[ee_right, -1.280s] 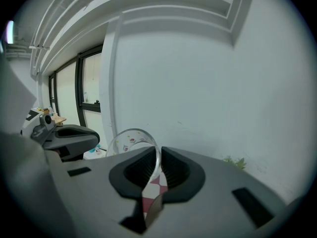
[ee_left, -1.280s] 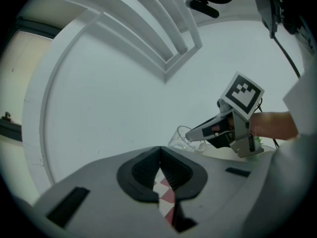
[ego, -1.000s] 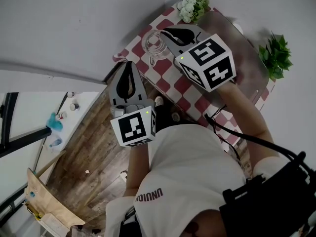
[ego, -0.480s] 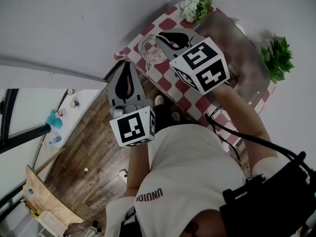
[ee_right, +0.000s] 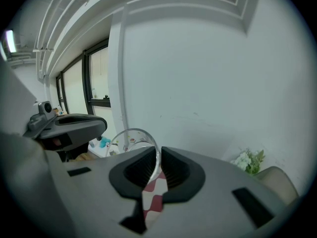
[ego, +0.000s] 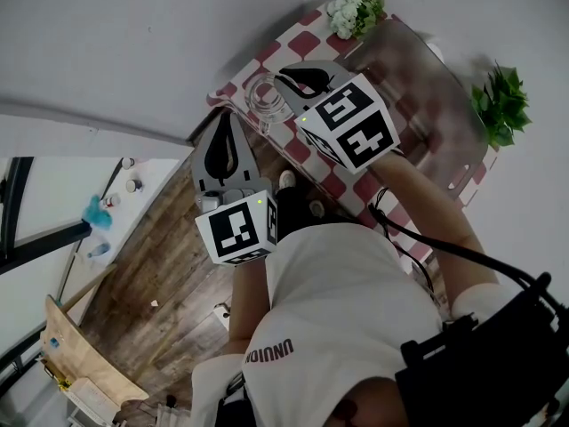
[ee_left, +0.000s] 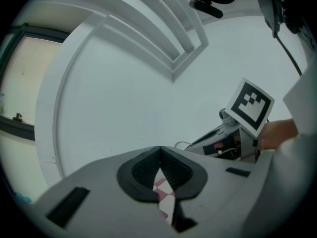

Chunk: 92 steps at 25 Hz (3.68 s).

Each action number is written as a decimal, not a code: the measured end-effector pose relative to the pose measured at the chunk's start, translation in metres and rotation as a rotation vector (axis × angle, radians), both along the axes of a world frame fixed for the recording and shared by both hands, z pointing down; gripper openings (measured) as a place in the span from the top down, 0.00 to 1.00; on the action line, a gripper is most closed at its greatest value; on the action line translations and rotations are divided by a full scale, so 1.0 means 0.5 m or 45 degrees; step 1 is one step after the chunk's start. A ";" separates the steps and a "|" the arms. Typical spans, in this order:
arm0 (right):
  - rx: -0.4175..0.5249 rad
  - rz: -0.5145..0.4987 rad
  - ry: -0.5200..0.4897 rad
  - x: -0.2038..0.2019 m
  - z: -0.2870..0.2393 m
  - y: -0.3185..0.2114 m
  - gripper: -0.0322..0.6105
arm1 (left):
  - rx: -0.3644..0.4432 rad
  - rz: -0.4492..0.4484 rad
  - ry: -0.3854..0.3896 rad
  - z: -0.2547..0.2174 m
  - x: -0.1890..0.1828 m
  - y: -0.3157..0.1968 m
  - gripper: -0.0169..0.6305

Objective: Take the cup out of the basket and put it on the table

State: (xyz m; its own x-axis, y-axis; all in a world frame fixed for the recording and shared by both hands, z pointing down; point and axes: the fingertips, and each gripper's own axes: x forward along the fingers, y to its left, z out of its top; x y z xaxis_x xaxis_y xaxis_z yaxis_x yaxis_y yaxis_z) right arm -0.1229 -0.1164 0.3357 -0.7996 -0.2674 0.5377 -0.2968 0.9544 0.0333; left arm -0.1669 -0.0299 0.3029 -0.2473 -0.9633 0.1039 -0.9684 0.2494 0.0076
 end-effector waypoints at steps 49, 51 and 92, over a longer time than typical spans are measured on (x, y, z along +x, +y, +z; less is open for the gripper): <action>-0.195 0.060 0.118 -0.036 0.164 0.040 0.88 | -0.071 -0.048 0.009 0.037 -0.027 0.004 0.95; -0.206 0.066 0.123 -0.035 0.174 0.039 0.88 | -0.075 -0.054 0.009 0.038 -0.028 0.005 0.95; -0.381 0.232 0.287 -0.007 0.353 -0.006 0.88 | -0.146 -0.066 0.029 0.076 -0.049 -0.011 0.95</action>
